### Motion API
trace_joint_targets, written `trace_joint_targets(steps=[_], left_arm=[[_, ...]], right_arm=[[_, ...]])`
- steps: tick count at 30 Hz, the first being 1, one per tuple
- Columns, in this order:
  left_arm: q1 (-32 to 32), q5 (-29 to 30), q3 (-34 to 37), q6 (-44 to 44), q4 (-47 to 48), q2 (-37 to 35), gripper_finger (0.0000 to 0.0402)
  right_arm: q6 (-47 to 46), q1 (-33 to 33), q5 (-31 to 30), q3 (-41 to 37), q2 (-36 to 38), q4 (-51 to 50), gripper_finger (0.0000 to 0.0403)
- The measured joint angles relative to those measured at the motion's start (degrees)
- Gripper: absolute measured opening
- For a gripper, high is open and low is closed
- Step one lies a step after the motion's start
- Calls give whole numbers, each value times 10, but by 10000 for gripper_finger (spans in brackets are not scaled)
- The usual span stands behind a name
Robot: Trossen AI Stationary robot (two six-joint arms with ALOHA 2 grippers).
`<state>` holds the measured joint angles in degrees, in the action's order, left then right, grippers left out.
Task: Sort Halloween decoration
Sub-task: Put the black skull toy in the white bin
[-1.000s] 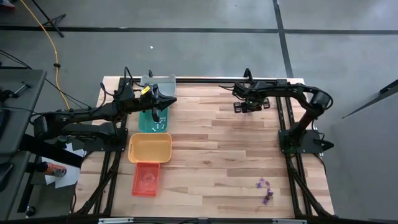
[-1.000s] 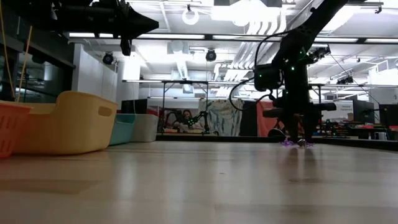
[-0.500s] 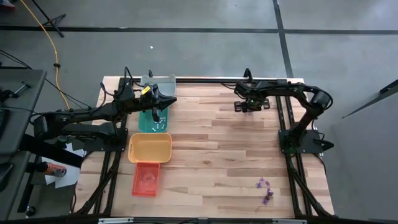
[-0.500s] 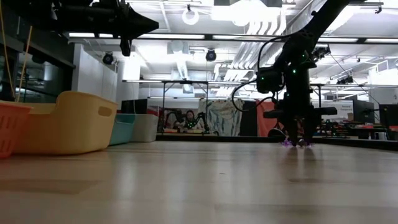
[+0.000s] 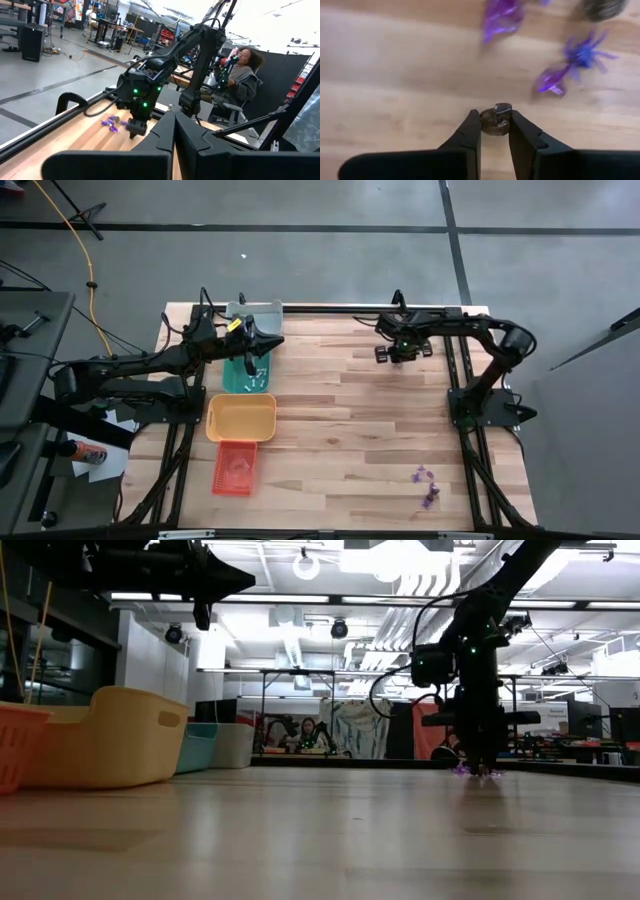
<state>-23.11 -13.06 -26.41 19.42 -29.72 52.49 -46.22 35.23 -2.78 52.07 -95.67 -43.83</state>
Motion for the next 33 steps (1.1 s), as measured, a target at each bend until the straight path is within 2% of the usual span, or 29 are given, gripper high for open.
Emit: trace_joint_targets(steps=[7, 11, 19, 27, 33], left_arm=[[-2, 0, 0, 0, -5, -12, 0], [-3, 0, 0, 0, -26, -27, 0], [-3, 11, -1, -1, -51, -50, 0], [-3, 12, -1, 21, -38, -49, 0], [-3, 12, -1, 60, -20, -49, 0]], right_arm=[[56, -26, 14, 21, 51, 8, 57], [78, -36, 29, 35, 99, 59, 57], [159, -65, 135, 38, 168, 282, 57], [242, -120, 232, 39, 179, 520, 57], [283, -154, 240, 39, 179, 579, 57]])
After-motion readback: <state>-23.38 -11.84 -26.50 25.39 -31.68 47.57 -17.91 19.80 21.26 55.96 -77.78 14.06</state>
